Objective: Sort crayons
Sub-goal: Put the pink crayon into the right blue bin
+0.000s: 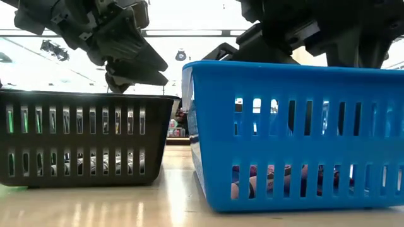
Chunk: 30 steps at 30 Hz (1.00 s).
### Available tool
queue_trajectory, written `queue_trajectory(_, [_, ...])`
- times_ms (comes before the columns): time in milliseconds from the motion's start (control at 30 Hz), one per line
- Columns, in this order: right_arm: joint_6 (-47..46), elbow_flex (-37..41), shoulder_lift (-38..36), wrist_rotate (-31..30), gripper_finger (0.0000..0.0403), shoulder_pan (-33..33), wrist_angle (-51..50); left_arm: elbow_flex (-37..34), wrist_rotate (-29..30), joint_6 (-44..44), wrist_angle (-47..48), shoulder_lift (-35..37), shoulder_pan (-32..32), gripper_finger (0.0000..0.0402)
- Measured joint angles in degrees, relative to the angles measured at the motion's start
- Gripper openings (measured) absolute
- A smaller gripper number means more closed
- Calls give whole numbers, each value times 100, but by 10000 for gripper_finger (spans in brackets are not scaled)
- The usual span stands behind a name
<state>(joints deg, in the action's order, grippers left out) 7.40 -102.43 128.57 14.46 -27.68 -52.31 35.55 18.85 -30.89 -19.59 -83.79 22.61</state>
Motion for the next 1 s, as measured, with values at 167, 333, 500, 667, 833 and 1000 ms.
queue_trajectory(167, [49, 2, 99, -67, 100, -27, -9, 0, 0, 0, 39, 0, 0, 165])
queue_trajectory(333, [98, -1, 201, -85, 100, -27, 104, 0, 0, 2, 56, 0, 0, 165])
queue_trajectory(500, [155, -2, 283, -129, 93, -26, 155, 0, 0, 2, 77, 0, 1, 165])
queue_trajectory(667, [273, -2, 277, -255, 62, -26, 126, 0, 0, 4, 109, -2, 2, 165])
queue_trajectory(833, [289, -63, 253, -277, 38, 2, -101, 0, 0, 4, 109, -2, 2, 165])
queue_trajectory(1000, [284, -362, 245, -284, 46, 41, -580, 0, -64, 4, 107, -2, 13, 165])
